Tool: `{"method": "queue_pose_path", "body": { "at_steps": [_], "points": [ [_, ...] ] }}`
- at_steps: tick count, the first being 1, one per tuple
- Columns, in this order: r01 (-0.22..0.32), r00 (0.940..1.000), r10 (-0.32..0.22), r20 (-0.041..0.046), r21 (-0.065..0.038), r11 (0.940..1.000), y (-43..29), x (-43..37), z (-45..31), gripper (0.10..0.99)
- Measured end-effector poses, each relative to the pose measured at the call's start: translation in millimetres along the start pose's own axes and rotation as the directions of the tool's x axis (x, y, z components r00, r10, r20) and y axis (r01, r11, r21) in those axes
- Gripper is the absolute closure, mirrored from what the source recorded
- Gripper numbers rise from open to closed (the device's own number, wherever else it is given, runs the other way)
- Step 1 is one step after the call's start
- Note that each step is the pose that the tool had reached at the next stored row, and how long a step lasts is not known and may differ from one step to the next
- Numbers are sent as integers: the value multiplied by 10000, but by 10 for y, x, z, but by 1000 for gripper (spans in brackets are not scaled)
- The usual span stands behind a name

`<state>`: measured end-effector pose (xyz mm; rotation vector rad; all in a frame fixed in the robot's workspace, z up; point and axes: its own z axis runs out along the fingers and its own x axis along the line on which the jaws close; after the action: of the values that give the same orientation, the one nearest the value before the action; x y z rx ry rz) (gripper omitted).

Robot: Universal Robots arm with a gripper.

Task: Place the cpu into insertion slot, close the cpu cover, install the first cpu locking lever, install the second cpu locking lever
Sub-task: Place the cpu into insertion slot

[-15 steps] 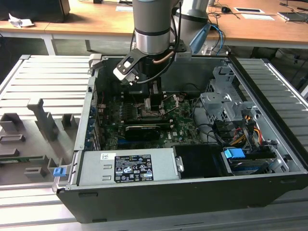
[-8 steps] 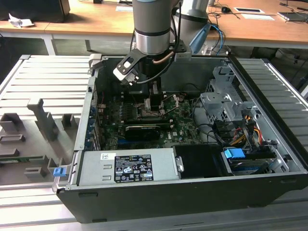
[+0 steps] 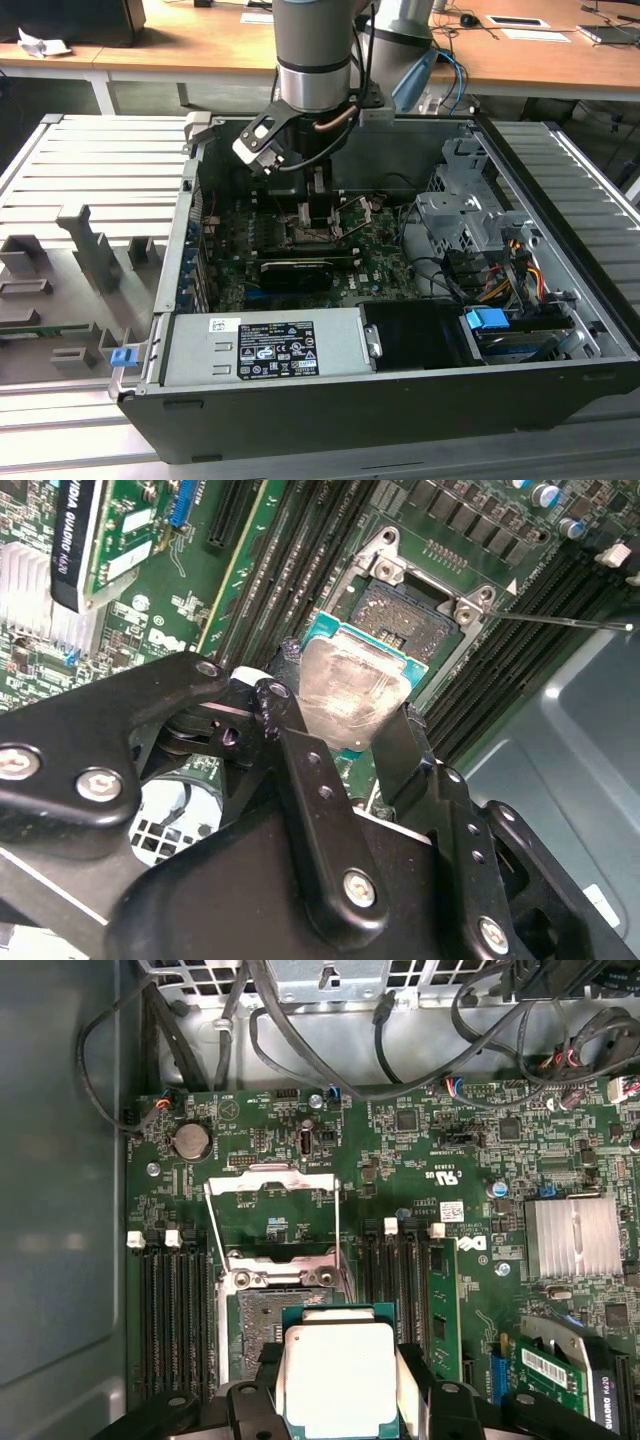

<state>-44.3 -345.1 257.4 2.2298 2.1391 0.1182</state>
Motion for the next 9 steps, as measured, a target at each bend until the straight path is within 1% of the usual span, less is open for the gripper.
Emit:
{"method": "queue_pose_path", "body": {
  "at_steps": [9],
  "points": [
    [-2, 10000, 2, 0, -1, 10000, -7, 47, 9, 557]
  ]
}}
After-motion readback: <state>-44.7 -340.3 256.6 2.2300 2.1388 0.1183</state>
